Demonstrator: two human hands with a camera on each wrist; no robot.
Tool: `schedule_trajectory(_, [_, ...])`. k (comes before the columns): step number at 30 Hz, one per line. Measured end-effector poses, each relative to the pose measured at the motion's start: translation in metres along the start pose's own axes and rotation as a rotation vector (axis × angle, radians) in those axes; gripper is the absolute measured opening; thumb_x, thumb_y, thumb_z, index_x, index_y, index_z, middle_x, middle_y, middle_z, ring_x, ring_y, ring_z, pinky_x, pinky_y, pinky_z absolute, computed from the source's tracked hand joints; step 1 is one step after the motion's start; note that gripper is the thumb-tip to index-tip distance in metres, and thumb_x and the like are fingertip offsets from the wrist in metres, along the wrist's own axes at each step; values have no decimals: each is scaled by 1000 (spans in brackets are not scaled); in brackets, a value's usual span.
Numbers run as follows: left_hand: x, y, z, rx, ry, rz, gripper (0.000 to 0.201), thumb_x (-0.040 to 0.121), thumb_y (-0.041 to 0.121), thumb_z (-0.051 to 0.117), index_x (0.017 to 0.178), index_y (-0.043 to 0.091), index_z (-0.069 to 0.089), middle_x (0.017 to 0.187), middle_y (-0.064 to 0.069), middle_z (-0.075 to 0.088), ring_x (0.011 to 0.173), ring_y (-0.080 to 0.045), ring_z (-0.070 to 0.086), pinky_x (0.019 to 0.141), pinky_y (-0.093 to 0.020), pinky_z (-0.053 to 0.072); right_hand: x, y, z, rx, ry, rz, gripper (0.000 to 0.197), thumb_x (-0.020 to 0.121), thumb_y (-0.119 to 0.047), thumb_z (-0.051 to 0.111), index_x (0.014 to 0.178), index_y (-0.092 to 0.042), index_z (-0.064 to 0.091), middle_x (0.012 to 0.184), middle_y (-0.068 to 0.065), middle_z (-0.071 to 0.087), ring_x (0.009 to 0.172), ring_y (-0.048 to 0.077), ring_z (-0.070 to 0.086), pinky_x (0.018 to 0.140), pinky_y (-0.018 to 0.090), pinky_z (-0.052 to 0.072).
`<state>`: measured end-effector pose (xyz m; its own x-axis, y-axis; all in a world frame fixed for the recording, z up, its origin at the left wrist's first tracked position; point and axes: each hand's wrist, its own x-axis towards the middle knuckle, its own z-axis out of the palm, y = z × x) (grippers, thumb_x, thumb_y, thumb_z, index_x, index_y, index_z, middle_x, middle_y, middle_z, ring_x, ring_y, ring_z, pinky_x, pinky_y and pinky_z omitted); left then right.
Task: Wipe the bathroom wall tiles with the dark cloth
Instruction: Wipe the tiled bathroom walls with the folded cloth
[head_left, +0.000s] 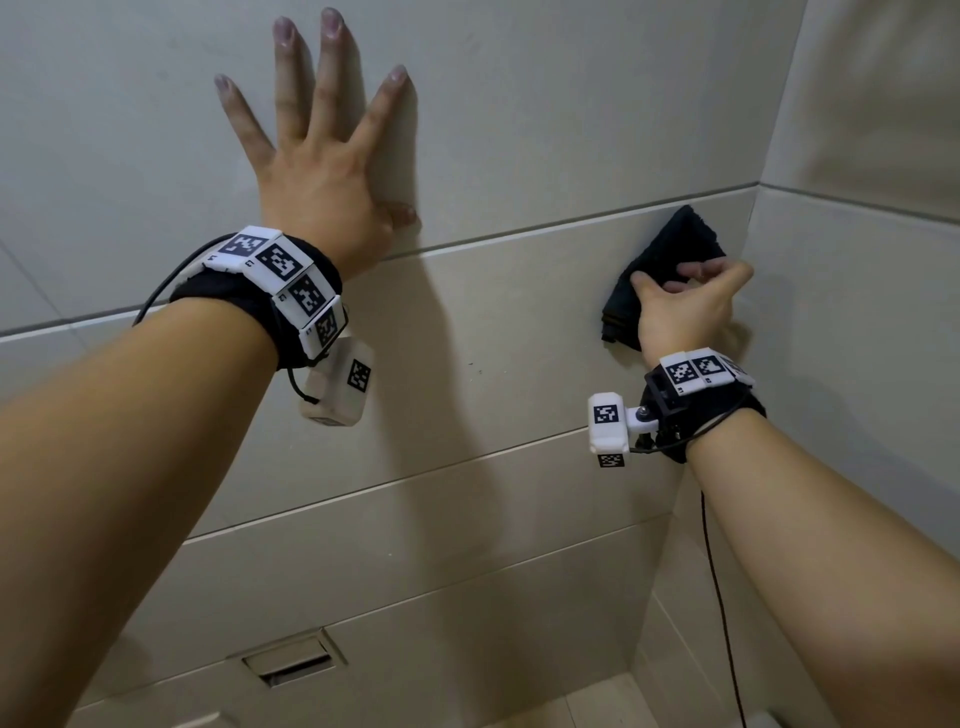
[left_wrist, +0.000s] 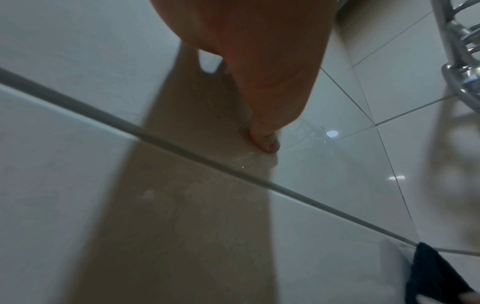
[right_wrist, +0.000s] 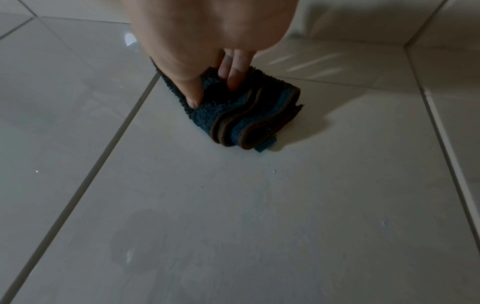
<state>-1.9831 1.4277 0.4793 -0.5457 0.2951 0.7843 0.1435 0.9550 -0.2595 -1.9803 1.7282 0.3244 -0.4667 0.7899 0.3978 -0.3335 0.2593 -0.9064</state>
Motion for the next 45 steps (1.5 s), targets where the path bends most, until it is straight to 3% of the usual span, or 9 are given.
schedule_trajectory(5, [0,0,1,4,0,2,107,75,54,76,156,41,6,166,-13,-9,150,-44,-6,109,-78,1,6,-1,1,-80,-62,31,66,77,-32,79,133,-18,45,104,-3,55,82,8,58,60,4,42])
schedule_trajectory(9, [1,-1,1,7,-4,2,108,76,53,75,156,41,5,166,-13,-9,150,-45,-7,109,-79,1,6,-1,-1,-129,-138,39,66,84,-31,72,141,-26,40,94,0,58,81,13,56,69,21,39])
schedule_trajectory(13, [1,-1,2,4,-5,3,109,75,53,76,156,41,4,166,-13,-9,150,-45,-6,108,-79,1,9,-3,-4,-108,-164,54,61,85,-26,71,137,-26,39,82,-2,57,67,6,54,58,15,38])
schedule_trajectory(19, [0,0,0,-6,-2,5,109,74,55,76,156,40,6,166,-14,-8,150,-45,-6,108,-79,1,11,-3,2,-41,-285,49,45,83,-16,71,117,-20,43,77,-2,47,67,14,54,60,35,59])
schedule_trajectory(21, [-1,0,-1,-7,-5,7,108,75,55,75,156,39,6,166,-14,-8,150,-46,-6,108,-79,1,7,0,5,-101,-347,-20,43,80,-16,72,113,-20,45,75,-2,45,66,12,50,67,23,54])
schedule_trajectory(23, [-1,1,-1,-11,-7,10,107,75,55,75,156,39,6,166,-14,-8,150,-46,-6,108,-80,2,2,4,5,-173,-406,-85,44,80,-13,72,116,-16,47,75,-3,42,64,8,45,58,7,38])
schedule_trajectory(28, [-2,1,-3,-13,-7,11,106,75,55,74,156,39,8,166,-15,-7,150,-46,-5,108,-79,1,-15,14,5,-267,-472,-148,39,81,-10,63,113,-26,47,80,1,45,71,16,48,60,24,36])
schedule_trajectory(35, [-1,1,0,-18,1,5,106,77,51,75,156,36,7,166,-16,0,150,-46,-1,108,-79,3,-40,28,10,-432,-569,-243,42,82,-17,71,109,-32,43,80,-3,47,69,10,49,66,26,36])
schedule_trajectory(45, [-13,-7,0,-39,-13,28,95,82,54,66,157,34,12,163,-17,13,151,-41,6,115,-72,3,-111,20,41,-458,-595,-274,37,82,-13,72,111,-19,49,84,0,48,69,15,46,68,29,35])
